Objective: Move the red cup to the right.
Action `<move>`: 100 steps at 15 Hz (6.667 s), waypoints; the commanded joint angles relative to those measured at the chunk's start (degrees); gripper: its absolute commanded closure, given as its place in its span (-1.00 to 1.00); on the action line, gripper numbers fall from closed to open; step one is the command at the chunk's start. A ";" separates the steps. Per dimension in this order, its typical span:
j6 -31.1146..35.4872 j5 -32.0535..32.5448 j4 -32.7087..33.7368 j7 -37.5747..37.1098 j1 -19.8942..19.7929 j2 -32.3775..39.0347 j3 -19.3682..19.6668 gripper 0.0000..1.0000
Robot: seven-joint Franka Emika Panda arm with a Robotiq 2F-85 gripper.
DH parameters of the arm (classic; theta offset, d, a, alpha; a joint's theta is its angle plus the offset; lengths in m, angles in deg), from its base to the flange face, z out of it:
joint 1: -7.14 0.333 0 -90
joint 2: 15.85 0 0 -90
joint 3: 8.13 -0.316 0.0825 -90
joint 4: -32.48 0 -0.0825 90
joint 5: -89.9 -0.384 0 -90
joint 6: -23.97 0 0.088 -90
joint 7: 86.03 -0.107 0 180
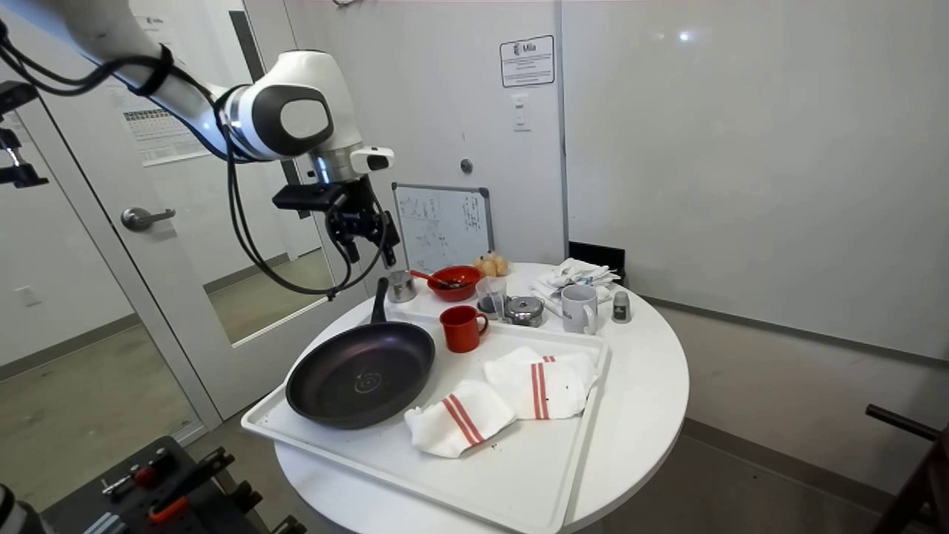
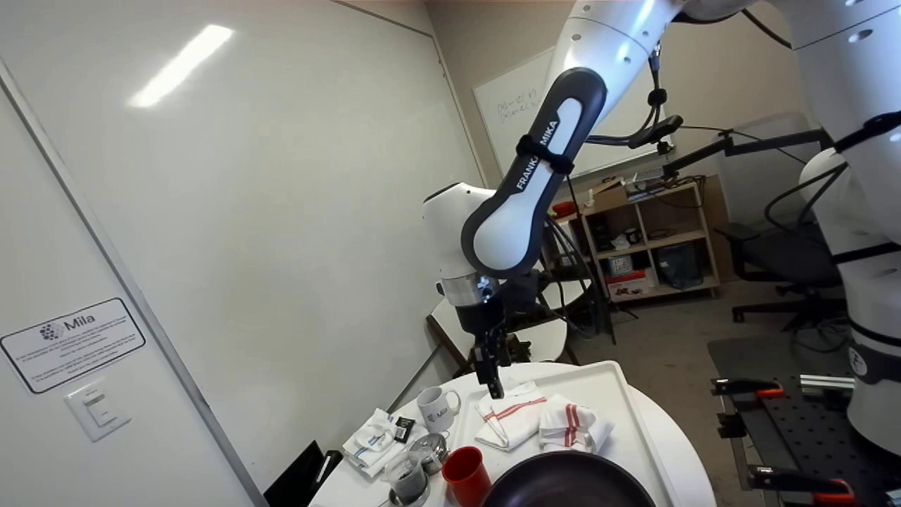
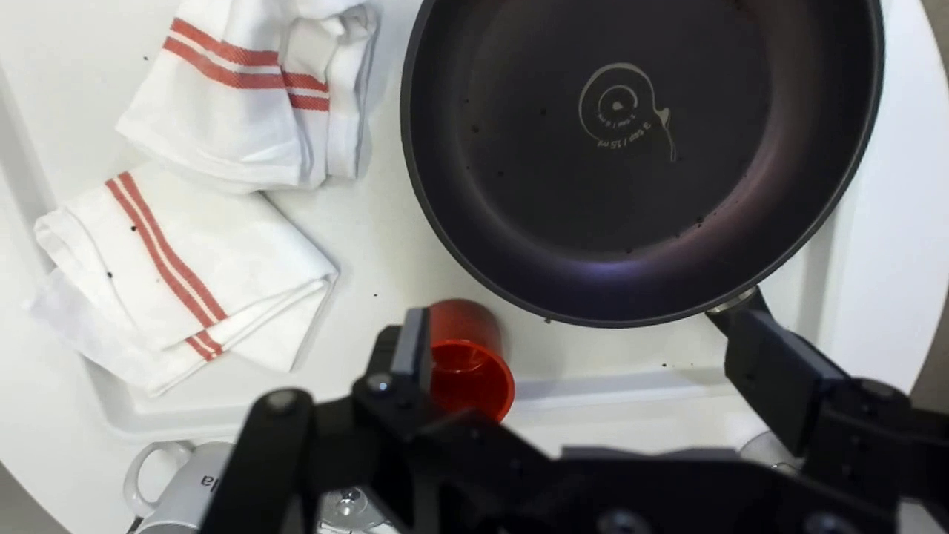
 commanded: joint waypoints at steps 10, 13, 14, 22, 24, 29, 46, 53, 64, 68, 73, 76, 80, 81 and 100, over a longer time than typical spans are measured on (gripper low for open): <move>-11.24 -5.03 24.45 -10.19 -0.31 19.90 1.29 -1.00; -12.22 -7.24 29.26 -12.55 -0.48 23.93 1.46 -1.00; -12.39 -8.47 30.32 -12.91 -0.65 24.79 1.21 -1.00; -10.43 -8.49 29.12 -12.77 -0.35 24.72 2.05 -1.00; -11.56 -8.67 31.19 -12.93 -0.74 27.23 2.50 -1.00; -13.54 -7.23 36.67 -15.29 -0.23 34.19 4.75 -1.00; -28.40 -10.12 63.44 -22.94 -3.14 52.85 5.69 -1.00; -31.68 -9.80 71.30 -25.33 -3.18 59.13 5.99 -1.00; -30.45 -9.59 75.25 -25.69 -4.48 63.19 6.20 -1.00; -30.19 -9.50 75.41 -25.61 -4.44 63.31 6.17 -0.39; -30.17 -9.51 75.61 -25.49 -4.51 63.45 6.14 0.34; -30.22 -9.61 75.56 -25.37 -4.63 63.46 6.07 0.83; -30.36 -9.71 75.79 -25.34 -4.85 63.42 6.05 1.00; -30.58 -9.65 76.10 -25.37 -4.93 63.48 6.11 0.96; -30.98 -10.39 77.05 -26.04 -11.38 64.62 7.35 0.96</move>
